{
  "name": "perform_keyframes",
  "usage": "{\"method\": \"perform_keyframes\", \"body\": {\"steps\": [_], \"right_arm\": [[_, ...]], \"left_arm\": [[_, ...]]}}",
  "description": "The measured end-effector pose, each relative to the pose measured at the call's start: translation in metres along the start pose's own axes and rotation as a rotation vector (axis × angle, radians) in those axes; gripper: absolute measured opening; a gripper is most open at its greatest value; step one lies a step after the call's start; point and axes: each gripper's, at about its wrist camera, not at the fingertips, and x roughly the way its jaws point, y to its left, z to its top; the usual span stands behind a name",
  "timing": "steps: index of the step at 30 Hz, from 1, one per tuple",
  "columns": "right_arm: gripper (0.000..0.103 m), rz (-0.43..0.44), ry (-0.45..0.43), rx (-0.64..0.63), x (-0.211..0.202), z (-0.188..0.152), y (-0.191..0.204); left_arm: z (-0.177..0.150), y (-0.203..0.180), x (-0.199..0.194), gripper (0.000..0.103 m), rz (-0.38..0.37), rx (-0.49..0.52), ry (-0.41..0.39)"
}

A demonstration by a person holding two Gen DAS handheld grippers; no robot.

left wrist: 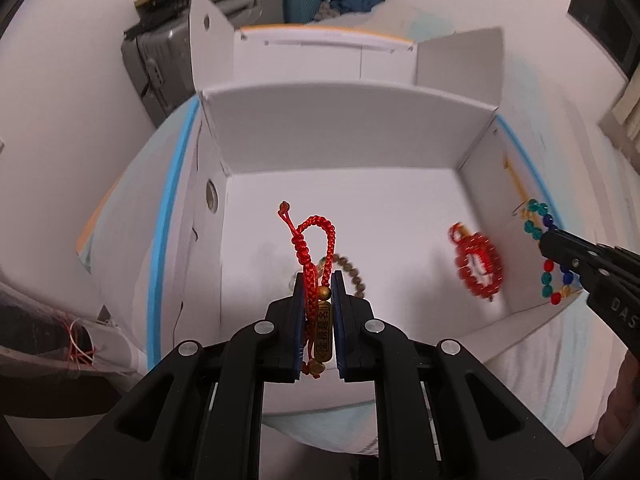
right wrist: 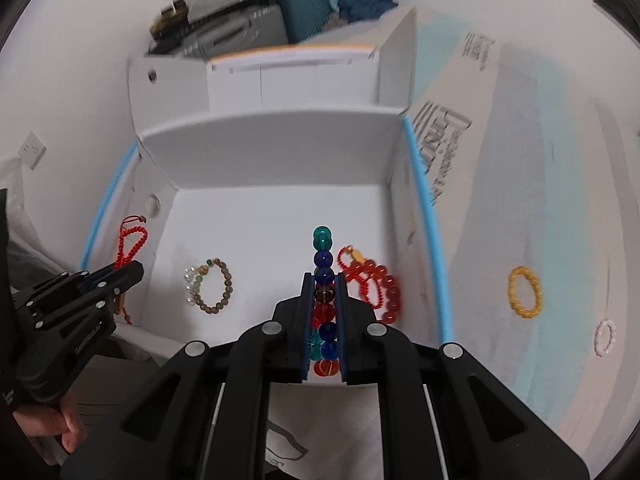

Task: Organize jewelry
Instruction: 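Carry the red cord and multicolour bracelets into the white box, then open both tools to release the bracelets inside the box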

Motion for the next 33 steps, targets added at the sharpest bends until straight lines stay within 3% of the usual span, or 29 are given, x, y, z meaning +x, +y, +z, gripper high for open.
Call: {"method": "perform_keyframes", "body": {"steps": [10, 20, 27, 31, 33], "right_arm": [[0.009, -0.027, 0.096, 0.0, 0.052, 0.002, 0.003], [0.009, -0.025, 0.117, -0.003, 0.067, 0.002, 0.008], [0.012, -0.016, 0.111, -0.005, 0.06, 0.0, 0.007], [0.036, -0.002, 0.072, 0.001, 0.048, 0.0, 0.005], [0.043, 0.004, 0.058, 0.0, 0.04, -0.001, 0.003]], "left_arm": [[-0.002, 0.009, 0.041, 0.011, 0.014, 0.003, 0.087], [-0.003, 0.012, 0.05, 0.012, 0.028, 0.006, 0.113], [-0.002, 0.009, 0.046, 0.021, 0.055, 0.0, 0.094], [-0.004, 0.005, 0.038, 0.038, 0.069, 0.007, 0.071], [-0.004, 0.003, 0.031, 0.044, 0.077, 0.004, 0.051]]}}
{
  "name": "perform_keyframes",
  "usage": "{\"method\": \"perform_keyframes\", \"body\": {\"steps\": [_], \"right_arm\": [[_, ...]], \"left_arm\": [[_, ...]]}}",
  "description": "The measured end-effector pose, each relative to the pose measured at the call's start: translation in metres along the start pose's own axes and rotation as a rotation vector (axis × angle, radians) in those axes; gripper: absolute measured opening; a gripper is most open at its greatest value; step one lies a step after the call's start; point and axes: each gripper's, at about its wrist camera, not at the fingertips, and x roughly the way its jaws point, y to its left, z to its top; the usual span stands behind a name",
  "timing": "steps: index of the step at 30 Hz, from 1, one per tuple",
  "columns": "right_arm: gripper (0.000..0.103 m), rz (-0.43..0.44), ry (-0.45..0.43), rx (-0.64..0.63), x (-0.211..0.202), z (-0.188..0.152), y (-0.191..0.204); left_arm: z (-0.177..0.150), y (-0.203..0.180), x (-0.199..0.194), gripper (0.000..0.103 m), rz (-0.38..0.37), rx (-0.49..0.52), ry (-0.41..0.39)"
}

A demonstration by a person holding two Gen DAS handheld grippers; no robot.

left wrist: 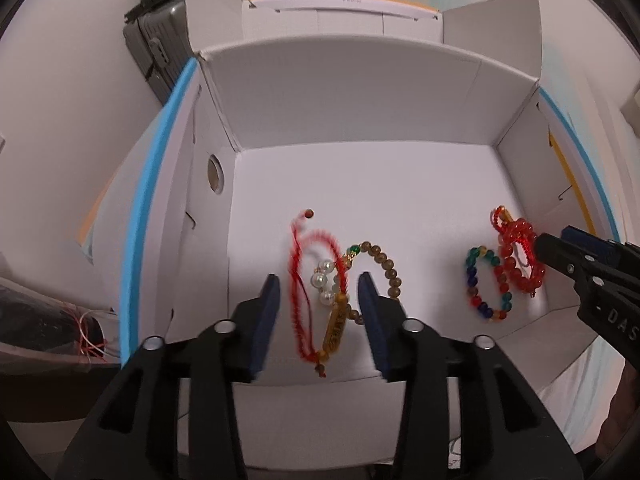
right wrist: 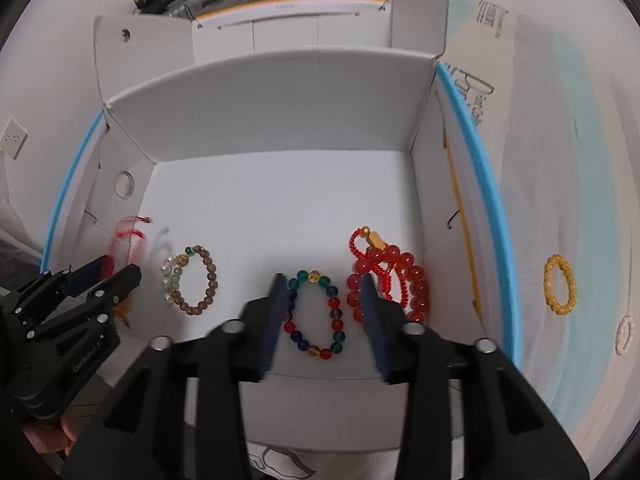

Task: Organize jewelry
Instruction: 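Open both tools to release the bracelets inside the box, then withdraw both tools from the box toward the yellow and pink bracelets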

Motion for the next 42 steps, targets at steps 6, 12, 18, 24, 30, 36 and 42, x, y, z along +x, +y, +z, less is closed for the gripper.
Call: {"method": "perform_keyframes", "body": {"steps": [6, 12, 18, 24, 30, 36, 42], "right_arm": [[0.072, -0.008, -0.069, 0.018, -0.03, -0.004, -0.013], [0.084, -0.015, -0.114, 0.047, -0.058, -0.008, -0.039], [0.09, -0.051, -0.144, 0.087, -0.088, -0.023, -0.086], [0.093, -0.095, -0.176, 0.161, -0.117, -0.042, -0.147], [0.094, -0.142, -0.188, 0.234, -0.139, -0.067, -0.208], [0.094, -0.179, -0.189, 0.294, -0.15, -0.09, -0.257], [0.094, -0.209, -0.18, 0.346, -0.152, -0.109, -0.302]], "left_arm": [[0.003, -0.006, -0.019, 0.068, 0.02, -0.005, -0.045], [0.004, -0.022, -0.039, 0.087, 0.027, 0.007, -0.09], [0.006, -0.071, -0.06, 0.095, -0.012, 0.051, -0.13], [0.005, -0.129, -0.074, 0.097, -0.056, 0.12, -0.155], [-0.002, -0.198, -0.081, 0.097, -0.107, 0.195, -0.171], [-0.006, -0.252, -0.081, 0.097, -0.158, 0.24, -0.175], [-0.01, -0.298, -0.074, 0.097, -0.183, 0.287, -0.17]]}}
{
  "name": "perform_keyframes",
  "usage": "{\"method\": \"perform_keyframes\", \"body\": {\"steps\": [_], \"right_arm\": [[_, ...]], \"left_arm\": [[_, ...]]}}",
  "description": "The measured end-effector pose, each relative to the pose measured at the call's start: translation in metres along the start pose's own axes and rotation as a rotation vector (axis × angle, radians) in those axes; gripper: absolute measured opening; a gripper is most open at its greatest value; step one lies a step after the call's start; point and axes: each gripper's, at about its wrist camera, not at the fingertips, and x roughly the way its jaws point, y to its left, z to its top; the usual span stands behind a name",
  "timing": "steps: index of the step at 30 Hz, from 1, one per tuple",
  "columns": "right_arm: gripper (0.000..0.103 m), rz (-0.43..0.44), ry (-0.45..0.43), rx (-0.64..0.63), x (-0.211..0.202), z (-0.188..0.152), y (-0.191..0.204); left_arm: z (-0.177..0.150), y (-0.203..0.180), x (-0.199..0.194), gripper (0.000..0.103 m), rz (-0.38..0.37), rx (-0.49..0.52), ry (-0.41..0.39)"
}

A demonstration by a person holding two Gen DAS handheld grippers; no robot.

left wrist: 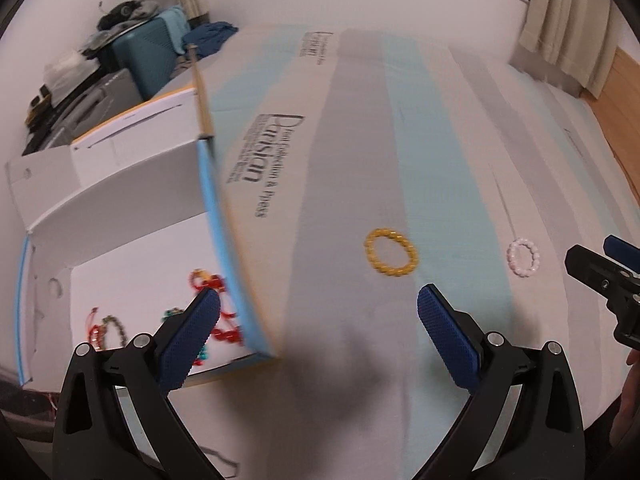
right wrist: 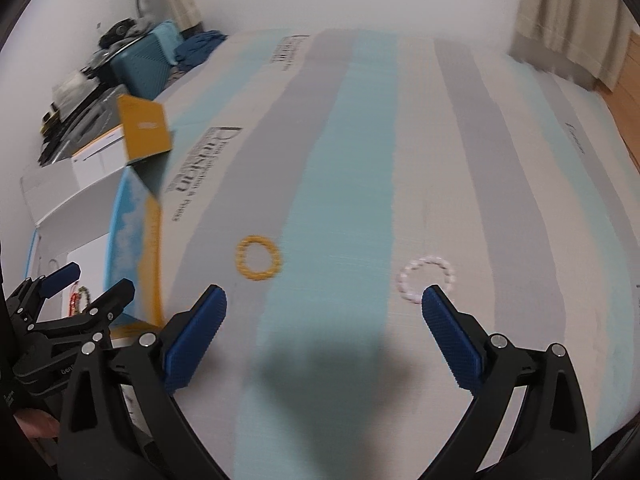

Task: Organize jewelry
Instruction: 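Withdraw both tools from the box toward the yellow and pink bracelets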

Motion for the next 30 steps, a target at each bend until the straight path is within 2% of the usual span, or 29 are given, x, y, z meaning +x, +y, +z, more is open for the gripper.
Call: {"method": "perform_keyframes", "body": {"steps": [5, 12, 21, 30], "right_arm": [[0.094, -0.027, 0.018, 0.032, 0.015, -0.002, -0.037], [0.094, -0.062, 0.077, 0.064, 0.056, -0.001, -0.074], [0.094, -0.075, 0.169, 0.073, 0.123, 0.005, -0.097], [0.094, -0.075, 0.224, 0.085, 0.166, 0.003, -0.11]], "left_arm": [[0.006, -0.026, 0.021, 0.097, -0.016, 0.031, 0.014], [0.018, -0.052, 0.065, 0.097, -0.031, 0.056, 0.05], [0.028, -0.064, 0.136, 0.097, -0.027, 0.068, 0.128], [0.031, -0.077, 0.177, 0.097, -0.036, 0.09, 0.171]]}}
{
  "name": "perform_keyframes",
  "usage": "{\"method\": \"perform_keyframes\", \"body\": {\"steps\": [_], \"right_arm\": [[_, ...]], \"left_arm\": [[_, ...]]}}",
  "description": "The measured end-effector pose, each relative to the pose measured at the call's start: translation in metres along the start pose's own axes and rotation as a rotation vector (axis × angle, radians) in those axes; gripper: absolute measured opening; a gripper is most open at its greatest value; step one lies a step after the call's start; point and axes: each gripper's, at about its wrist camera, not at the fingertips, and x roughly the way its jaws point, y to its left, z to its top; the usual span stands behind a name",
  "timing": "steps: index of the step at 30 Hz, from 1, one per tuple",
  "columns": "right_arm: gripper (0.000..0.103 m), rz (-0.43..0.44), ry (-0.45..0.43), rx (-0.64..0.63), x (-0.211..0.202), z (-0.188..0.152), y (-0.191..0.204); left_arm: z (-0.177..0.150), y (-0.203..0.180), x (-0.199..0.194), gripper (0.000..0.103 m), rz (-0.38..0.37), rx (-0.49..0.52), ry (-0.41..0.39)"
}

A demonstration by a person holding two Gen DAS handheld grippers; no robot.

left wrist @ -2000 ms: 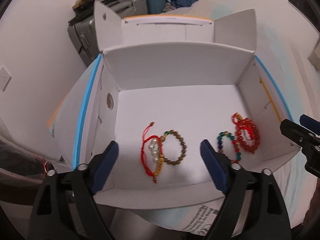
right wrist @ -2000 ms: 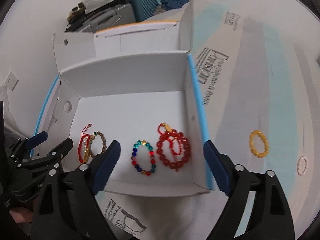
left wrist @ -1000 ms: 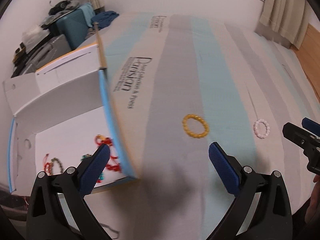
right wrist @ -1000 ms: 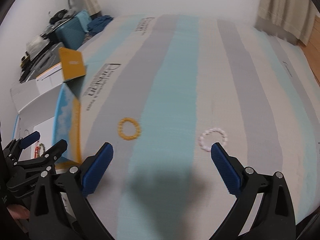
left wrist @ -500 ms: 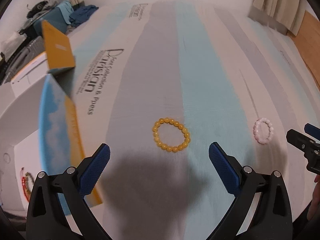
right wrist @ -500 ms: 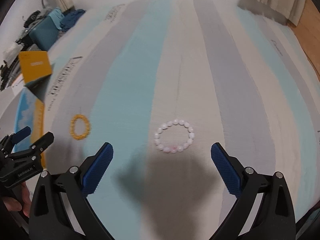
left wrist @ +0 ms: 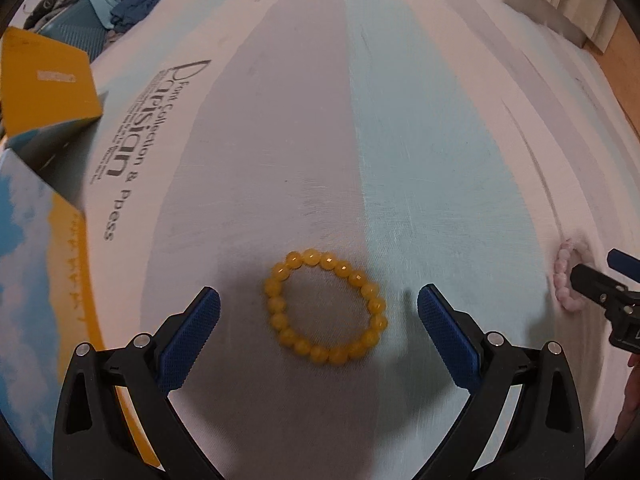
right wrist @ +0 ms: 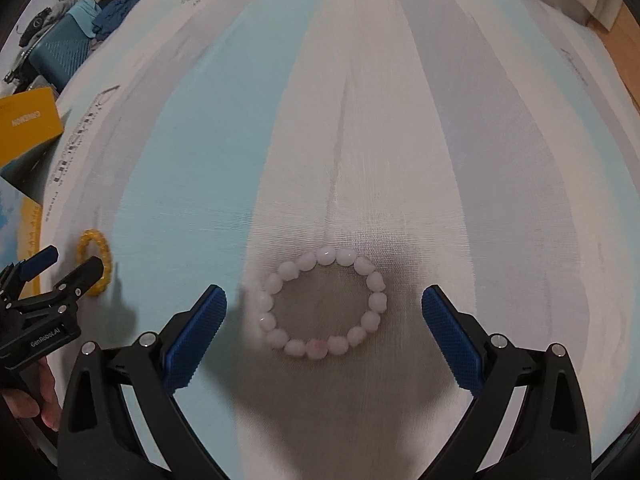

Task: Organize jewelry
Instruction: 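Withdraw both tools from the box toward the yellow and pink bracelets, then grasp yellow bead bracelet with left tool while right tool grasps pink-white bead bracelet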

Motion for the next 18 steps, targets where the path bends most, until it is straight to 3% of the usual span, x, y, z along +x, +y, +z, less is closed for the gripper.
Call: {"method": "perform_keyframes", "body": {"steps": [9, 12, 18], "right_arm": [[0.089, -0.011, 0.024, 0.001, 0.022, -0.006, -0.004], [0.078, -0.02, 0.015, 0.01, 0.022, -0.006, -0.006], [0.045, -0.03, 0.013, 0.001, 0.019, -0.007, -0.005]], "left_arm": [[-0.009, -0.006, 0.021, 0.089, 0.004, 0.022, 0.024], [-0.01, -0.004, 0.018, 0.077, -0.005, 0.016, 0.023], [-0.012, -0.003, 0.015, 0.051, -0.013, 0.034, 0.018]]}}
